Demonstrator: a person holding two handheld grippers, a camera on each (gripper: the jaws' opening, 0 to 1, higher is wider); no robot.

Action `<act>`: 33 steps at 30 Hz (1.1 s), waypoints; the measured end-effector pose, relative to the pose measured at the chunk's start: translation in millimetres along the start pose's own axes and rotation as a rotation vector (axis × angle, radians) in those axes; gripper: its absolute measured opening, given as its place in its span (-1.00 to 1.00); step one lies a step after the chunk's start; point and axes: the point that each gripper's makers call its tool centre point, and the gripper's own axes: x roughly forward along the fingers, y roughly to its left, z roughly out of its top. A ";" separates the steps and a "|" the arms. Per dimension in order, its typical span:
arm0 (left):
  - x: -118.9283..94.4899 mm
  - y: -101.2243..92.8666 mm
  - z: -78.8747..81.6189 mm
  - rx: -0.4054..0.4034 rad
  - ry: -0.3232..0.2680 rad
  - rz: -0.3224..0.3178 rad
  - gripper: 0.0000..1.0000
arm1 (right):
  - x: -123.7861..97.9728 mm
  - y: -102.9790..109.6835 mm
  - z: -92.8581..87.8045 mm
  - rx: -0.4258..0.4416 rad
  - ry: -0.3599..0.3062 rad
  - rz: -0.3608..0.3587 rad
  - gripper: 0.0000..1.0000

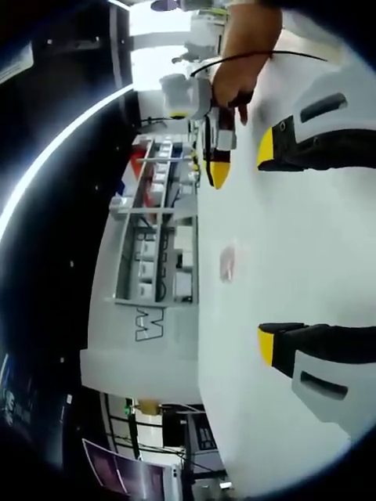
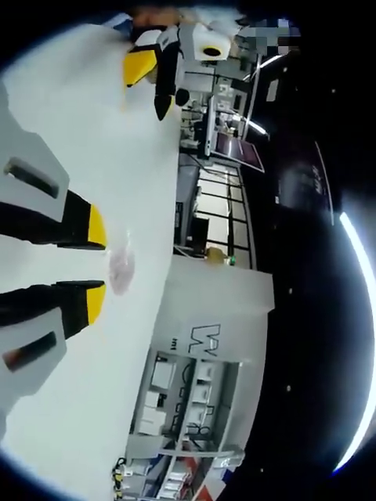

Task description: Open the resealable bag by pulling the two sides of the seal apart until the entire bag opening is separated and visibly accessible.

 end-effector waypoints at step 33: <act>-2.1 -0.1 -2.0 -0.010 0.005 -0.001 0.56 | 51.4 -3.4 -26.0 -0.008 0.111 0.061 -0.81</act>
